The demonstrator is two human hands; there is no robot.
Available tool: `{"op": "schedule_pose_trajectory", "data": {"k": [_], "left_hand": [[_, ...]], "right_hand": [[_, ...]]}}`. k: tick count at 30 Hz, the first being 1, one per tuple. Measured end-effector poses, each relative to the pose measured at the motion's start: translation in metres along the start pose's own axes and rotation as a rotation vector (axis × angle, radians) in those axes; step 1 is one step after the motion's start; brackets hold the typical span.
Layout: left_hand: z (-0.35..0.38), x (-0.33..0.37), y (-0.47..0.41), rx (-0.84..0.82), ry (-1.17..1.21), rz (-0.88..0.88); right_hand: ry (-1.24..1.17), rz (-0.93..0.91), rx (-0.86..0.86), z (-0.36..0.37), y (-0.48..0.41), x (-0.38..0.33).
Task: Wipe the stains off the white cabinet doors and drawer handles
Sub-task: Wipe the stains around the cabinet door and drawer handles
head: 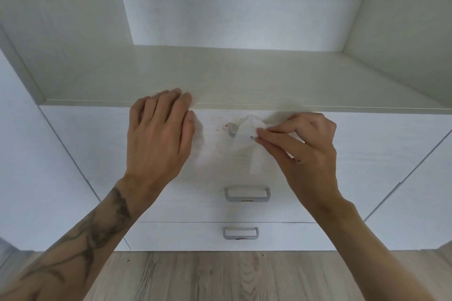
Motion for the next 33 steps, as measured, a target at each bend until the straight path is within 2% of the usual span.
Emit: {"op": "schedule_pose_trajectory", "data": {"k": [6,11,16,21,27,30,33], "left_hand": [[-0.002,0.003,0.000,0.002,0.004,-0.013],[0.001,0.006,0.002,0.031,0.014,-0.015],[0.006,0.001,0.004,0.062,0.005,-0.014],[0.012,-0.003,0.004,0.100,0.008,-0.001],[0.016,-0.005,0.005,0.134,0.011,0.007],[0.018,-0.006,0.005,0.147,0.018,0.013],[0.018,-0.007,0.005,0.149,0.022,0.013]], "right_hand": [[-0.033,0.136,0.036,-0.005,0.011,0.013],[-0.094,0.032,0.010,0.009,-0.001,-0.010],[-0.031,0.145,0.064,0.000,0.013,0.003],[-0.082,0.040,0.019,0.019,-0.005,-0.027],[-0.005,0.157,0.044,0.009,0.009,-0.015],[-0.028,0.106,0.006,0.020,-0.003,-0.034],[0.024,0.090,-0.004,0.015,0.002,-0.025]]}}
Point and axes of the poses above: each hand's wrist, its own y-axis away from the middle knuckle, its own z-axis out of the palm, x = y × z, the point moved 2 cm from there along -y, towards the middle knuckle, and after that the axes turned 15 degrees about y, right-handed, at the moved point
